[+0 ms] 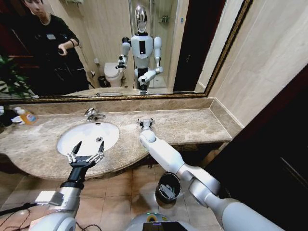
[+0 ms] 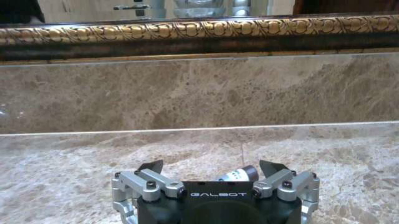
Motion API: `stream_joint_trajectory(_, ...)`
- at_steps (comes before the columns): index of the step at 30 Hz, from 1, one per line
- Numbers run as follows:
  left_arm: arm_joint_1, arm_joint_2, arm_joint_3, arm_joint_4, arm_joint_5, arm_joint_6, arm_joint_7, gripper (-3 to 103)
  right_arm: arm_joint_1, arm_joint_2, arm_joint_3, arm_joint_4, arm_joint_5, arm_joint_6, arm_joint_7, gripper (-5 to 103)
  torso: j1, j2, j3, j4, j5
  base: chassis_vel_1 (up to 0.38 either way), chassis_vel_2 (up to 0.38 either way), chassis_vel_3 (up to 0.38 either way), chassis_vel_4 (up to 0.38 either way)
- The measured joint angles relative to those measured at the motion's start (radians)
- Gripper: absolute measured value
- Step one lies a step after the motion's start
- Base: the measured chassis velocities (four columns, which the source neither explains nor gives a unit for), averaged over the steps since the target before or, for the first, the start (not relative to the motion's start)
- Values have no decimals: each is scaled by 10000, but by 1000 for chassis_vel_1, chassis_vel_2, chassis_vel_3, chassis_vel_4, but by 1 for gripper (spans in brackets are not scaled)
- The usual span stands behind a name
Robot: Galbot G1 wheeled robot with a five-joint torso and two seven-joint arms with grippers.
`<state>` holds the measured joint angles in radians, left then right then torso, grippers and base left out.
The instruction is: Pick up the trash from the sink and place it in the trash bin.
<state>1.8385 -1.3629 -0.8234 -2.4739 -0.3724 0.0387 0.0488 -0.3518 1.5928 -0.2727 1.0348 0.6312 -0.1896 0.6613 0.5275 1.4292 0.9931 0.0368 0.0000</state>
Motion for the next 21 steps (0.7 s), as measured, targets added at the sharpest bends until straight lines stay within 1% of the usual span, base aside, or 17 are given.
stream_joint_trajectory(8,0,1,0,0,0,0,0,100,-9,-38,-5,-427,-781,227,-153,100,0,0,0,0,0,0,0,0,0)
stream_joint_trajectory(12,0,0,0,0,0,0,0,100,-75,-5,39,-465,-750,232,-139,100,0,0,0,0,0,0,0,0,0)
stream_joint_trajectory(17,0,0,0,0,0,0,0,100,-107,4,87,-428,-422,225,-124,100,0,0,0,0,0,0,0,0,0)
stream_joint_trajectory(18,0,0,0,0,0,0,0,100,-105,-12,90,-405,-354,217,-139,101,0,0,0,0,0,0,0,0,0)
stream_joint_trajectory(21,0,0,0,0,0,0,0,100,-102,-52,87,-359,-268,208,-170,96,0,0,0,0,0,0,0,0,0)
